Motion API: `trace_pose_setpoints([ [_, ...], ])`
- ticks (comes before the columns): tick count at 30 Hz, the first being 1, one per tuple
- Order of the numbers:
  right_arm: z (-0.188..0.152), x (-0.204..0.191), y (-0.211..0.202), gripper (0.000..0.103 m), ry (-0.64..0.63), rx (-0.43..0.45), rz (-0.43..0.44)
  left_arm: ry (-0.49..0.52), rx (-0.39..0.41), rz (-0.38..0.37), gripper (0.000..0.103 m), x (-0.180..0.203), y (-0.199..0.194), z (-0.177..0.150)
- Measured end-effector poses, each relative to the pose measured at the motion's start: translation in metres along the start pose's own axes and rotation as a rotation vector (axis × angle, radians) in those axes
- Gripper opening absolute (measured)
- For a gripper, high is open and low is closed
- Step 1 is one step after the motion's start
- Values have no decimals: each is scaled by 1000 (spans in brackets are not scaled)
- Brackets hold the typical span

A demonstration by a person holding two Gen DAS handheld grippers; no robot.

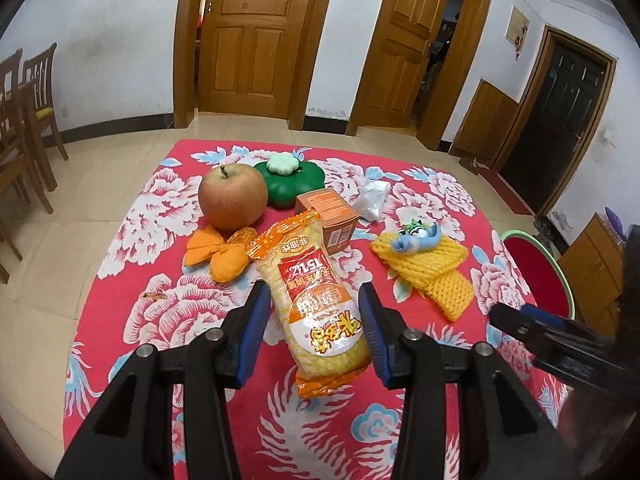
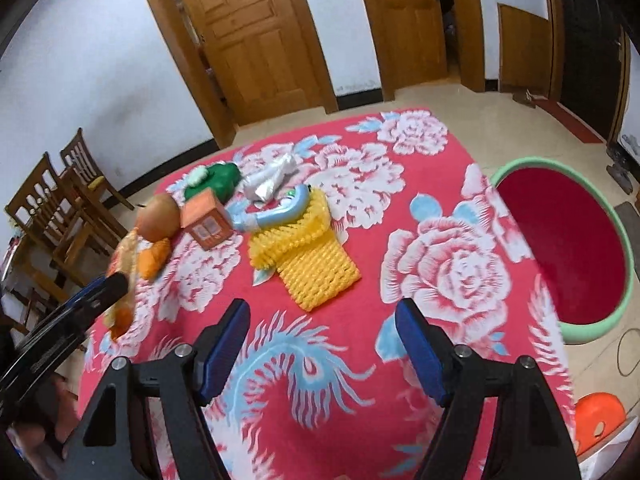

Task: Collect trash
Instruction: 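Grasp the yellow foam net with the right tool while the left tool holds the snack bag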

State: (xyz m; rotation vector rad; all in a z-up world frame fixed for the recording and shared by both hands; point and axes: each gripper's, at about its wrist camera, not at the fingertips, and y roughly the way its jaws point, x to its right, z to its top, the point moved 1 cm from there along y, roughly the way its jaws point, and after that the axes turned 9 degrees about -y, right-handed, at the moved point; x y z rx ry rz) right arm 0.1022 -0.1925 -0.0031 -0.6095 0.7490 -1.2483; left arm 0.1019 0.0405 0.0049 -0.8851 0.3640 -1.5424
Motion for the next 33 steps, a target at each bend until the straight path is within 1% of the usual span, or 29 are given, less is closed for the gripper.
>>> trace_pose_setpoints([
  [1,1,0,7,73,7,-3,-12,-3,-3,-6,46,-2,1,0],
  [3,4,1,21,71,22,-13,-34,-10,-7,-16,46,-6,2,-1],
  [5,5,2,32,67,39,-19,-46,-13,-11,-26,46,-8,3,-1],
  [6,6,4,36,64,47,-23,-45,-12,-13,-34,46,-9,3,-2],
  [8,6,6,45,61,66,-31,-36,-7,-15,-43,46,-8,4,-2],
  [9,6,6,49,58,72,-35,-38,-5,-17,-48,46,-8,4,-3],
  [12,6,7,59,57,76,-48,-38,-4,-24,-51,46,-6,7,-5],
  [15,6,3,61,56,37,-29,-75,-16,-35,-45,46,-6,8,-7],
  [17,6,1,63,50,21,-15,-70,-21,-32,-36,46,-6,6,-8],
  [19,4,1,62,32,18,-5,-35,-25,-26,-28,46,-4,3,-10],
  [20,3,1,61,29,23,3,-21,-30,-24,-32,46,-4,2,-11],
  [22,0,1,54,14,16,26,-18,-45,-30,-42,46,-3,1,-14],
  [25,-6,3,38,13,19,69,7,-59,-48,-37,46,-1,3,-19],
  [28,-11,6,19,13,20,107,8,-63,-63,-38,46,5,4,-23],
  [33,-22,22,-14,13,69,153,40,-32,-63,-54,46,25,-1,-28],
])
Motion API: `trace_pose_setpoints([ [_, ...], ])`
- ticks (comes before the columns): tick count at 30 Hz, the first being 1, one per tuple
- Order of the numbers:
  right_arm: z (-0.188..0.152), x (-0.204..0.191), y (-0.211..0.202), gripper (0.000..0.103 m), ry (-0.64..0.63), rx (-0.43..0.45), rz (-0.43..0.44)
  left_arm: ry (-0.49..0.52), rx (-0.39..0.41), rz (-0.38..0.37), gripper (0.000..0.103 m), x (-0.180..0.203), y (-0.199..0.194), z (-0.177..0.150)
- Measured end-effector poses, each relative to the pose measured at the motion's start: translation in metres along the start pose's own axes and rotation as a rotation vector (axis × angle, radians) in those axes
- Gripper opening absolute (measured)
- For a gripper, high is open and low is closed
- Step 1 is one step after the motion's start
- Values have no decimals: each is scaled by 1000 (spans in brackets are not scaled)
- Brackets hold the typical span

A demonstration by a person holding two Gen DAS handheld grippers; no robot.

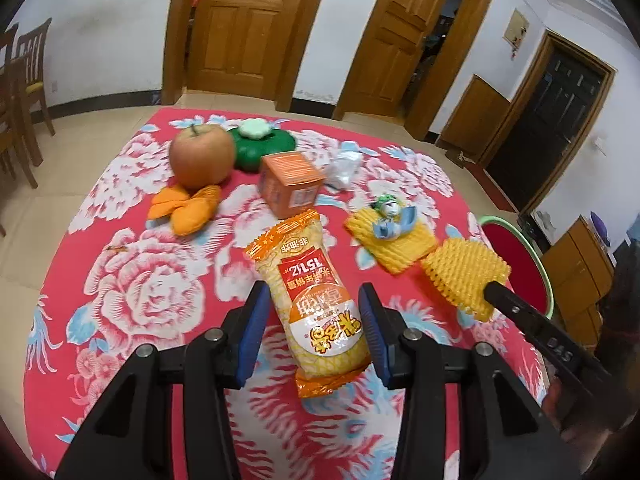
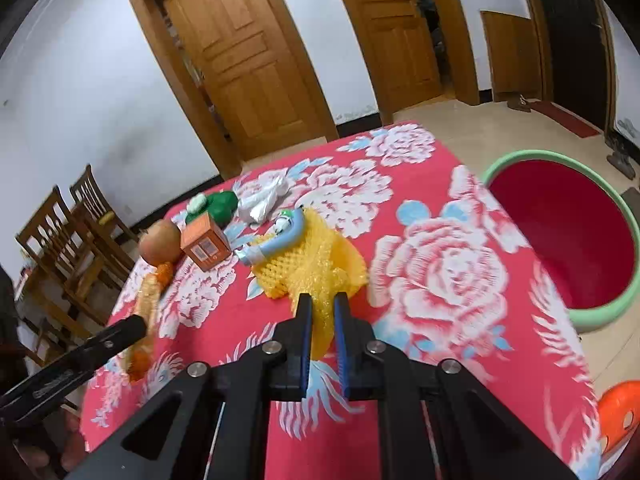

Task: Collect trash
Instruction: 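Grasp the yellow foam net with the right tool while the left tool holds the snack bag, then carry the snack bag and foam net with both tools over the bucket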

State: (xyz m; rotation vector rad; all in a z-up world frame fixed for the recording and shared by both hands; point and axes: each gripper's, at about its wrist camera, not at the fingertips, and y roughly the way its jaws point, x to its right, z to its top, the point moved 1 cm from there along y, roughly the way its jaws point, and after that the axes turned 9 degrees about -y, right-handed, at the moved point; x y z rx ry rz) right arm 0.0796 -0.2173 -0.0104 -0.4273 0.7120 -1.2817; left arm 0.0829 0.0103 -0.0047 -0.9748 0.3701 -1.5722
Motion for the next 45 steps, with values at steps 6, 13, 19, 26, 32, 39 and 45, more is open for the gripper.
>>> trace_pose_setpoints([
  [6,-6,21,-35,13,41,45,-11,65,4,-51,46,31,-7,-5],
  [13,-9,44,-55,13,79,75,-34,115,3,-73,46,60,-7,-4],
  [19,-8,69,-66,13,128,90,-58,151,-7,-90,46,84,1,-1],
  [26,-7,100,-77,13,160,117,-158,219,-43,-113,46,125,23,1],
  [32,-9,131,-83,13,210,131,-210,266,-85,-134,46,159,44,0],
  [39,-11,168,-77,13,279,110,-254,325,-109,-172,46,197,64,-3],
  [45,-12,191,-66,16,322,86,-285,359,-137,-187,46,219,83,-5],
])
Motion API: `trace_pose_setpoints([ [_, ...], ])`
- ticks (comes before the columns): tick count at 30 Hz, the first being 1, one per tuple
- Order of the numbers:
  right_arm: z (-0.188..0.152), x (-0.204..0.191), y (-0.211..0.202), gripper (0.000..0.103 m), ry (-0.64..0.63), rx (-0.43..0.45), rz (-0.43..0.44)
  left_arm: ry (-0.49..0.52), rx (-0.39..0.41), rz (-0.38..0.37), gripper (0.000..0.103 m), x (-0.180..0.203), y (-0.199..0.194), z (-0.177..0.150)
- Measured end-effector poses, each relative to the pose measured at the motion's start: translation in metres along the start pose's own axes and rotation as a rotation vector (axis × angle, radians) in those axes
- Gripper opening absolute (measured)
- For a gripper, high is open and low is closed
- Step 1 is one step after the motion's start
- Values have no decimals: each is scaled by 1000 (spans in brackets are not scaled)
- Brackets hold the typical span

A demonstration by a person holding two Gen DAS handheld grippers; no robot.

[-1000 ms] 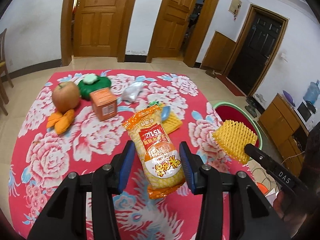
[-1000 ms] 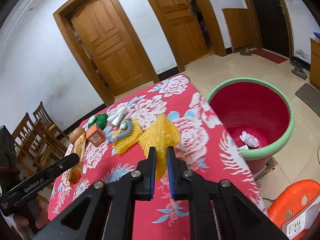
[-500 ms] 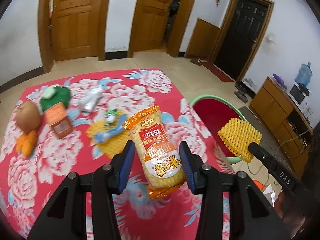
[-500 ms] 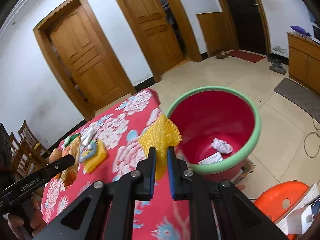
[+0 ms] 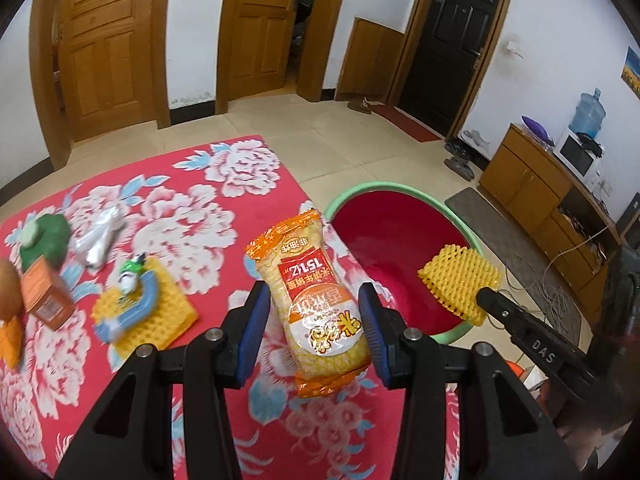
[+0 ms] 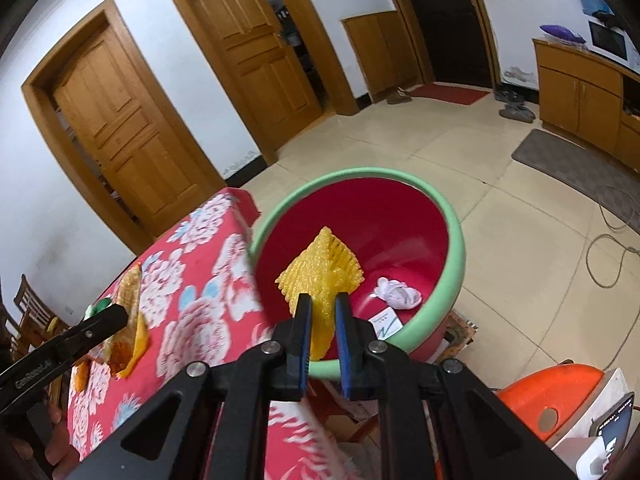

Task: Collect trash
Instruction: 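Carry the snack bag and foam net with both tools over the bucket, then open the right tool to drop the foam net while the left tool drops the snack bag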

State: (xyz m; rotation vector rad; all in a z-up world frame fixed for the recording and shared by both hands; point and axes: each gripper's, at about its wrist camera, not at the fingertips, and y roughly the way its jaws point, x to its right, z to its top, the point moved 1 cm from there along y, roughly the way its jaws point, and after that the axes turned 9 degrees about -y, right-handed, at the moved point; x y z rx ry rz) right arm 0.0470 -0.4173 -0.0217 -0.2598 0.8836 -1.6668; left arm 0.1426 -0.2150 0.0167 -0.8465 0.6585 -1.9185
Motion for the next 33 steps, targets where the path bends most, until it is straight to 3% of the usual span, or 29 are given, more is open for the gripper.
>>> trace_pose_setpoints([
  [6,1,15,13,21,45,-21,-15,42,-24,-9,46,16,18,3],
  [16,-2,43,13,59,142,-22,-3,93,-51,-31,46,42,42,6],
  [19,-4,51,5,65,187,-8,-9,115,-55,-36,46,51,48,6],
  [29,-6,68,-11,73,252,21,-32,173,-84,-45,46,76,76,5],
  [33,-8,69,-12,73,261,23,-28,168,-87,-33,58,78,81,6],
])
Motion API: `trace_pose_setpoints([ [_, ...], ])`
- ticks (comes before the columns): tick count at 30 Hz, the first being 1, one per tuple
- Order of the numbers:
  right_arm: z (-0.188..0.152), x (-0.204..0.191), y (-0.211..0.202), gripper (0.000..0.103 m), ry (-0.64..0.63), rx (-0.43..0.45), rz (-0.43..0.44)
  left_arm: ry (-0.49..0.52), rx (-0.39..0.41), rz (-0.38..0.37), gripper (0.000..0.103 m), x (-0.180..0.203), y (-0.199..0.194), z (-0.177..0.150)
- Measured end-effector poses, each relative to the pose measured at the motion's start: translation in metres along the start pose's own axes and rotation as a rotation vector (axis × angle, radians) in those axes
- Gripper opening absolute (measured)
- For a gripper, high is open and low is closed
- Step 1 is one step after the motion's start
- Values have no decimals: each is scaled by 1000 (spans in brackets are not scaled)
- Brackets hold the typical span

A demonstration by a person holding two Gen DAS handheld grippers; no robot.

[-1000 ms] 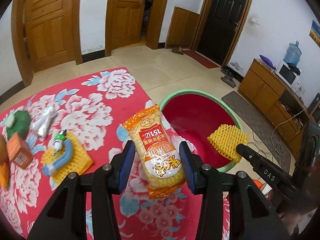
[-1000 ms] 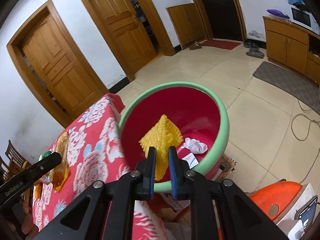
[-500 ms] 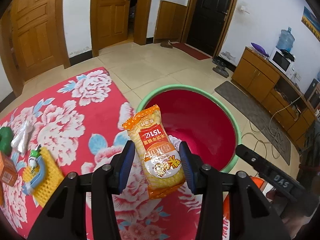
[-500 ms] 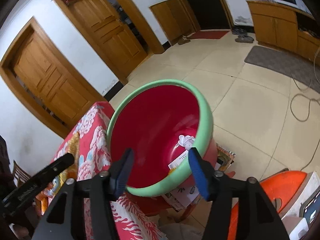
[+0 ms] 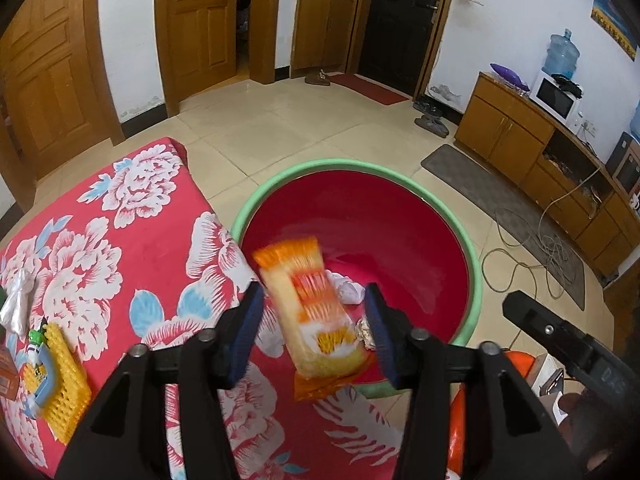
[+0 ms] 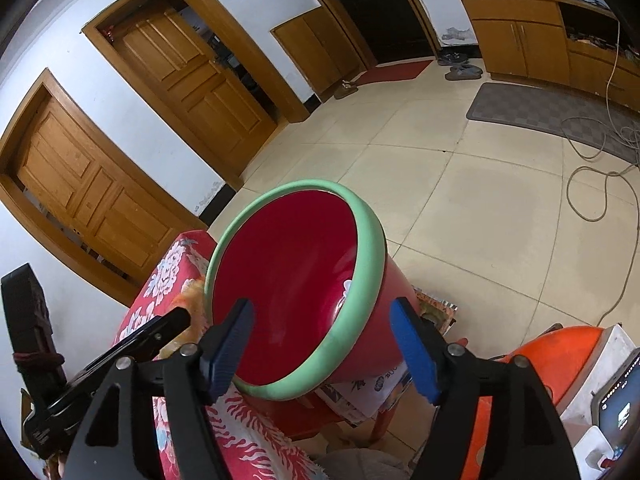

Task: Collect trash
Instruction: 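Open the right tool to drop the foam net while the left tool drops the snack bag, then move both tools back over the items on the table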

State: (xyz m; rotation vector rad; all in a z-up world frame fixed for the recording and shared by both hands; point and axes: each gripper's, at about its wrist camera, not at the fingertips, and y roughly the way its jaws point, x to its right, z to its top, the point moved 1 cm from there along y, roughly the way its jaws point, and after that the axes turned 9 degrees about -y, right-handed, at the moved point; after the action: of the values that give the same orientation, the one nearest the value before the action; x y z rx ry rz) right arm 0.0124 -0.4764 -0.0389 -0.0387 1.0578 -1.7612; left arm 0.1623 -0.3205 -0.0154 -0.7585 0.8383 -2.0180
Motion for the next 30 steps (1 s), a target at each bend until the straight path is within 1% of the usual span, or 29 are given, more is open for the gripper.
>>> trace_pose_setpoints([
  [1,0,1,0,74,0,0,1,-5,5,1,61,-1,0,0],
  [6,1,1,1,74,2,-2,6,-18,12,11,62,-5,-4,0],
  [9,2,1,-1,74,-2,-3,9,-35,20,16,65,-9,-9,-2],
  [16,0,-6,-9,75,-23,2,24,-56,33,32,65,-18,-25,-8],
  [23,-3,-22,-19,75,-53,6,42,-80,65,47,66,-31,-50,-17],
  [26,-4,-32,-23,75,-73,1,62,-101,88,66,68,-42,-64,-23],
  [30,-9,-46,-27,76,-100,-3,87,-139,101,92,68,-61,-79,-30],
])
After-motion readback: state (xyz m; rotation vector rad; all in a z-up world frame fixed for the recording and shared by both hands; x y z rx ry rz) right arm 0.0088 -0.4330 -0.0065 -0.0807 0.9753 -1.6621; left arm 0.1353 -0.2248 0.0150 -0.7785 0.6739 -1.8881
